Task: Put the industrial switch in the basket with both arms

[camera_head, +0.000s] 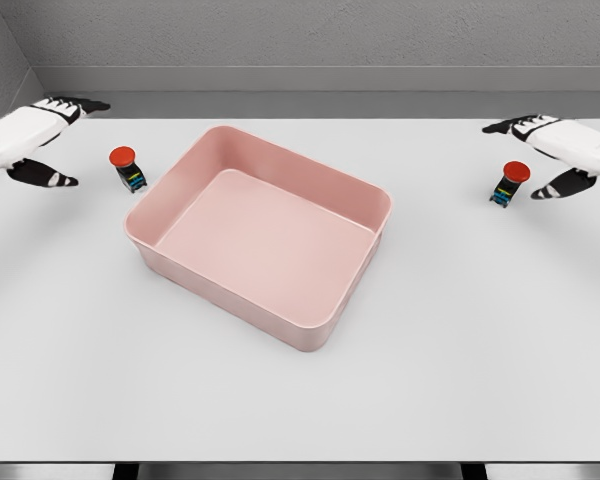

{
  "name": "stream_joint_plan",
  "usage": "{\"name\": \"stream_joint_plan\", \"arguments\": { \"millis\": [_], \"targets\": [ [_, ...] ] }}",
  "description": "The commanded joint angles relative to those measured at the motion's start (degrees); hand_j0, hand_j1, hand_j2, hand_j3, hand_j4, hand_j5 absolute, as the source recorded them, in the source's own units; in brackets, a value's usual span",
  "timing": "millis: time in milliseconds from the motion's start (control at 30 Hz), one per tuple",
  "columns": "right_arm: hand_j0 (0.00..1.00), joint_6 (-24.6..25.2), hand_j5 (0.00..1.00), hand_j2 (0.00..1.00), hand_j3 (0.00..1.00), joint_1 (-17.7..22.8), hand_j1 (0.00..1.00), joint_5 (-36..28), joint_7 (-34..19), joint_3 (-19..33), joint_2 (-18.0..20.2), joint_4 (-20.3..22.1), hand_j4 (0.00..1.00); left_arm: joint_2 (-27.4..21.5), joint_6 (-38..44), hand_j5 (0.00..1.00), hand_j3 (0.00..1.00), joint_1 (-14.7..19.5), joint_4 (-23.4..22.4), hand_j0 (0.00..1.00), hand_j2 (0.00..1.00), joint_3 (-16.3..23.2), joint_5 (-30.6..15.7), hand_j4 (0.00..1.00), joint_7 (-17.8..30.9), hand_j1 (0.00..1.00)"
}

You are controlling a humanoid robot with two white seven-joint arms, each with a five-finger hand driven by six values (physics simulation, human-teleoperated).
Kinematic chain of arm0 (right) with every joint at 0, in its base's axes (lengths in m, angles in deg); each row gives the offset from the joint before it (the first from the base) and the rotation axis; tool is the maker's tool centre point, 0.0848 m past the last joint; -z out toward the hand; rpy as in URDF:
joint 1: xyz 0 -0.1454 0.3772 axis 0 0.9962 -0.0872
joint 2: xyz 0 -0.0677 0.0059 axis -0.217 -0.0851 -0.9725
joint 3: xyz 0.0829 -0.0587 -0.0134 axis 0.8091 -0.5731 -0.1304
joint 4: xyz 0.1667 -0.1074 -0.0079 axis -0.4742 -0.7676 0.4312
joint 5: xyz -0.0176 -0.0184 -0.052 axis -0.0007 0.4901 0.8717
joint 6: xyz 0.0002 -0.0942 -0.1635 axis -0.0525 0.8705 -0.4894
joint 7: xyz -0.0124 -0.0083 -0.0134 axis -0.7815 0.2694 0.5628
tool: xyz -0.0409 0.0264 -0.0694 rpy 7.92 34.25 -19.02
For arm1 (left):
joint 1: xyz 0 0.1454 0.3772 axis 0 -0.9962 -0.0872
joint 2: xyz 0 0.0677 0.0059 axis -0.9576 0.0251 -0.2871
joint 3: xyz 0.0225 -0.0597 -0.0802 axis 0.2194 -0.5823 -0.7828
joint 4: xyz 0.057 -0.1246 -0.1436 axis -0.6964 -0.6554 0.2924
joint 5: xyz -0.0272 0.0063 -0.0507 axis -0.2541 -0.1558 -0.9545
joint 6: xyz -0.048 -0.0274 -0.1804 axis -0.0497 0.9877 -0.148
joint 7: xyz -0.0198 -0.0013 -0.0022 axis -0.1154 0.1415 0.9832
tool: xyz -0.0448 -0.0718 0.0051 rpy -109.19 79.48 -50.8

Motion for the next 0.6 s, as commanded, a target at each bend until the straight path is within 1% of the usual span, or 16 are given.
{"name": "stream_joint_plan", "arguments": {
  "millis": [0, 100, 167, 200, 267, 300, 367, 400, 467, 567],
  "targets": [
    [1.0, 0.07, 1.0, 1.0, 1.0, 0.0, 1.0, -0.67, -0.04, -0.07, -0.77, -2.23, 1.0, 1.54, 0.04, 1.0, 1.0, 0.0, -2.99, 1.0, 1.0, 1.49, -0.28, 1.0, -0.02, 1.0],
    [1.0, 0.07, 1.0, 1.0, 1.0, -0.09, 1.0, -1.28, 0.05, 0.19, -1.2, -4.42, 1.0, 1.72, 0.04, 1.0, 1.0, 0.61, -3.69, 1.0, 1.0, 1.84, -0.19, 1.0, -0.02, 1.0],
    [1.0, 0.07, 1.0, 1.0, 1.0, -0.26, 1.0, -3.83, -0.13, 0.1, -1.29, -5.39, 1.0, 2.6, 0.04, 1.0, 1.0, 1.84, -5.45, 1.0, 1.0, 2.46, 0.33, 1.0, -0.02, 1.0],
    [1.0, 0.07, 1.0, 1.0, 1.0, -0.35, 1.0, -3.92, -0.13, 0.1, -1.38, -6.18, 1.0, 2.68, 0.04, 1.0, 1.0, 2.29, -5.54, 1.0, 1.0, 2.72, 0.51, 1.0, -0.02, 1.0],
    [1.0, 0.07, 1.0, 1.0, 1.0, -0.26, 1.0, -4.18, -0.13, 0.19, -2.7, -6.71, 1.0, 2.68, 0.04, 1.0, 1.0, 2.37, -5.54, 1.0, 1.0, 2.81, 0.51, 1.0, -0.02, 1.0],
    [1.0, 0.07, 1.0, 1.0, 1.0, -0.26, 1.0, -5.67, -0.3, 0.02, -3.14, -6.71, 1.0, 2.68, 0.04, 1.0, 1.0, 2.55, -5.63, 1.0, 1.0, 2.81, 0.51, 1.0, -0.02, 1.0],
    [1.0, 0.07, 1.0, 1.0, 1.0, -0.18, 1.0, -6.11, -0.39, -0.07, -3.14, -6.62, 1.0, 2.95, 0.04, 1.0, 1.0, 3.16, -6.42, 1.0, 1.0, 3.16, 0.51, 1.0, -0.02, 1.0],
    [1.0, 0.07, 1.0, 1.0, 1.0, -0.18, 1.0, -7.86, -0.48, -0.16, -3.14, -6.62, 1.0, 3.3, 0.04, 1.0, 1.0, 3.51, -6.68, 1.0, 1.0, 3.16, 0.51, 1.0, -0.02, 1.0],
    [1.0, 0.07, 1.0, 1.0, 1.0, 0.0, 1.0, -11.29, -3.9, -0.16, -3.05, -6.53, 1.0, 3.74, 0.04, 1.0, 1.0, 4.13, -7.56, 1.0, 1.0, 3.51, 0.51, 1.0, -0.02, 1.0],
    [1.0, 0.07, 1.0, 1.0, 1.0, 0.09, 1.0, -12.35, -4.52, -0.07, -2.79, -6.53, 1.0, 4.27, 0.04, 1.0, 1.0, 4.92, -9.93, 1.0, 1.0, 3.69, 0.51, 1.0, -0.02, 1.0]
  ]
}}
